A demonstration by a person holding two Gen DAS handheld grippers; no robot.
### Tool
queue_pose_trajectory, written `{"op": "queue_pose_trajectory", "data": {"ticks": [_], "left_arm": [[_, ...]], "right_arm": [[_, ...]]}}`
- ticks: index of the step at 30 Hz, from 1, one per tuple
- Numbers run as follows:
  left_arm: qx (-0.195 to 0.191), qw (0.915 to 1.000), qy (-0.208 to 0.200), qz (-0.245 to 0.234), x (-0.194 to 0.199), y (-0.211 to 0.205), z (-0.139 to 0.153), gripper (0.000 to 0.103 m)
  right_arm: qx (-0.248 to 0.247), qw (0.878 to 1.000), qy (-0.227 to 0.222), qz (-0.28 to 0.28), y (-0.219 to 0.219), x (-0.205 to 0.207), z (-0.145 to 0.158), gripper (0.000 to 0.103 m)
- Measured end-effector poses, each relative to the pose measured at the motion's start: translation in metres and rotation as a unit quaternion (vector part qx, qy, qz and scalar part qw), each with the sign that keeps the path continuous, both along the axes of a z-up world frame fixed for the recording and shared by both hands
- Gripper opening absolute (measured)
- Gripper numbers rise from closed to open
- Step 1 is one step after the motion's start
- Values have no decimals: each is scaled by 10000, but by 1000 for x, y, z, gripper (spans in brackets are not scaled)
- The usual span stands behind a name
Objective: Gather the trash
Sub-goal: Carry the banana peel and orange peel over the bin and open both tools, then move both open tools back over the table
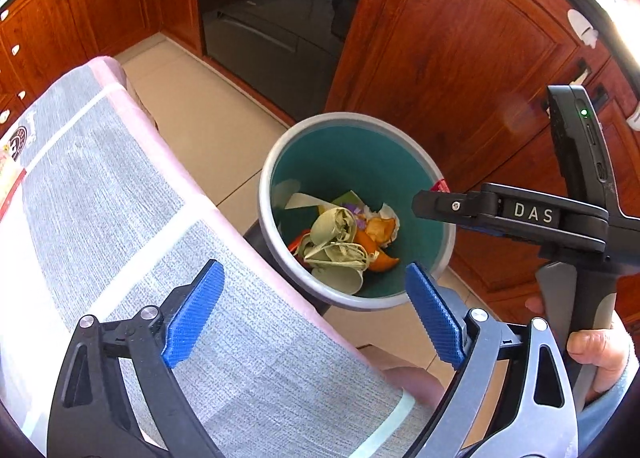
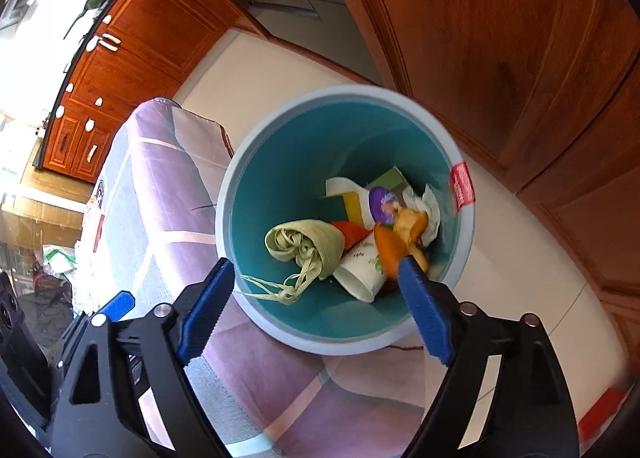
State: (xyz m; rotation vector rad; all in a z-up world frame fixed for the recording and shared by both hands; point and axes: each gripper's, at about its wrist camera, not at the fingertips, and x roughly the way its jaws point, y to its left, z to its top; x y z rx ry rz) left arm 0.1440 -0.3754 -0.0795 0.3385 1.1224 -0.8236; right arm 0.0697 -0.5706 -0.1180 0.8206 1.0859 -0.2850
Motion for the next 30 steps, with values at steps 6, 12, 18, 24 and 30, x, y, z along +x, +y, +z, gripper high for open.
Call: {"op": "queue_pose_trajectory", "data": {"ticks": [6, 12, 18, 24, 30], "left_arm": [[-55, 10000, 1, -4, -3, 8, 5, 93], [-148, 9998, -46, 100, -2, 26, 11, 94], [-309, 9989, -159, 313, -2, 58, 24, 95], [-472, 9966, -210, 640, 1, 105, 33, 97], [-572, 9915, -265, 1135, 8, 171, 41, 97]], "right_arm": [[12, 9999, 130, -60, 6, -2, 1, 85], [-61, 9999, 122, -21, 19, 0, 9, 85], [-152, 9997, 103, 161, 45, 4, 23, 85], [-289, 9988, 103, 391, 82, 9, 39, 88], [-417, 9961, 91, 768, 133, 24, 55, 88]]}}
